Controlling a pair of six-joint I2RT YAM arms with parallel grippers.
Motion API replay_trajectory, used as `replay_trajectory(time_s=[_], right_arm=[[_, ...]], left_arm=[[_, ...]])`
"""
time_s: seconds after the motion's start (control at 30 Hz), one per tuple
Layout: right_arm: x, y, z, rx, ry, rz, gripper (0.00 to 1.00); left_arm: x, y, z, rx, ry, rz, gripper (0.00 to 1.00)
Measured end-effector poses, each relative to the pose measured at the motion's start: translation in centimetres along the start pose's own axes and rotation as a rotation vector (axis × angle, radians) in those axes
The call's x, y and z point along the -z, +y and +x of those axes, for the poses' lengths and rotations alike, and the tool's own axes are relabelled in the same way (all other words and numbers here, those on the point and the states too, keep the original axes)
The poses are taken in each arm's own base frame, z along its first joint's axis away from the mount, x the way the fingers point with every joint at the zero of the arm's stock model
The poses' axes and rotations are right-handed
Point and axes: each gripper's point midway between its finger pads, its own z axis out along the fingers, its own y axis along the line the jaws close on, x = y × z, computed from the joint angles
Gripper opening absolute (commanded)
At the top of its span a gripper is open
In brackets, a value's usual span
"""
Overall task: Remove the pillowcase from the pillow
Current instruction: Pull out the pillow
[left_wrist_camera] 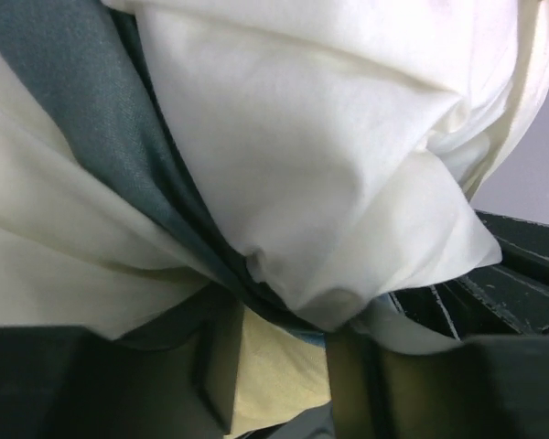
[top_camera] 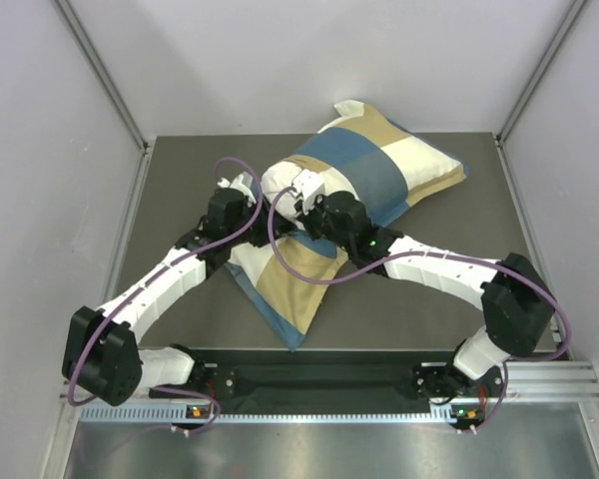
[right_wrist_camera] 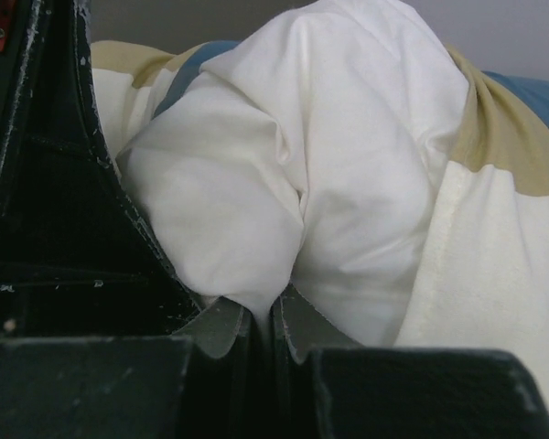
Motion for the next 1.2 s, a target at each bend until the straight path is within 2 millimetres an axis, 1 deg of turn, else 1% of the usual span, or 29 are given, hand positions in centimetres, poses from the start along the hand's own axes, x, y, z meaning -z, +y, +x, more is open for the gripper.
replay_trajectory(time_s=[0.03, 0.1, 0.13, 0.17, 0.2, 0.3, 0.47, 0.57, 0.6, 0.67, 0.73, 0.77, 0.87, 0.97, 1.2], right_arm=[[0.0, 0.0, 0.1, 0.001, 0.002, 0.004, 0.0], [0.1, -0.1, 0.3, 0.004, 0.013, 0.022, 0.0], [0.1, -0.2, 0.4, 0.006, 0.018, 0.035, 0.0], [0.1, -0.2, 0.5, 0.008, 0.025, 0.045, 0.0], [0.0, -0.4, 0.7, 0.01, 0.037, 0.059, 0.0], [-0.8, -0.1, 0.7, 0.014, 0.065, 0.073, 0.0], [-2.6, 0.8, 0.5, -0.023, 0.124, 0.062, 0.0], [-3.3, 1.3, 0.4, -0.058, 0.161, 0.048, 0.0], [-3.6, 1.2, 0.5, -0.063, 0.178, 0.055, 0.0], [-4.4, 0.2, 0.6, -0.067, 0.199, 0.103, 0.0], [-5.1, -1.2, 1.6, -0.083, 0.237, 0.14, 0.0], [-5.3, -1.4, 1.9, -0.094, 0.252, 0.147, 0.0], [-5.4, -1.5, 2.1, -0.117, 0.273, 0.151, 0.0], [-5.4, -1.6, 2.3, -0.136, 0.28, 0.149, 0.0], [-5.7, -2.5, 2.4, -0.206, 0.333, 0.121, 0.0]], left_arm=[[-0.1, -0.1, 0.1, -0.007, -0.002, -0.002, 0.21], [-0.1, -0.4, 0.3, -0.024, -0.009, -0.002, 0.12], [-0.1, -0.6, 0.5, -0.035, -0.015, -0.002, 0.03], [-0.1, -0.6, 0.7, -0.043, -0.023, -0.005, 0.0], [0.1, -0.7, 0.8, -0.054, -0.036, -0.004, 0.0], [0.7, -0.2, 0.9, -0.07, -0.098, -0.018, 0.0], [2.0, 0.8, 0.3, -0.06, -0.231, -0.035, 0.0], [2.8, 1.2, 0.3, -0.051, -0.277, -0.037, 0.0], [3.1, 1.3, 0.4, -0.046, -0.288, -0.034, 0.0], [4.1, 0.9, 0.9, -0.047, -0.29, -0.007, 0.0], [5.0, 0.5, 1.3, -0.048, -0.294, 0.021, 0.0], [5.1, 0.5, 1.5, -0.049, -0.292, 0.024, 0.0], [5.6, 1.1, 2.1, -0.042, -0.289, 0.025, 0.0], [6.1, 1.2, 2.3, -0.044, -0.293, 0.035, 0.0], [5.8, 2.4, 3.6, -0.029, -0.28, 0.039, 0.0]])
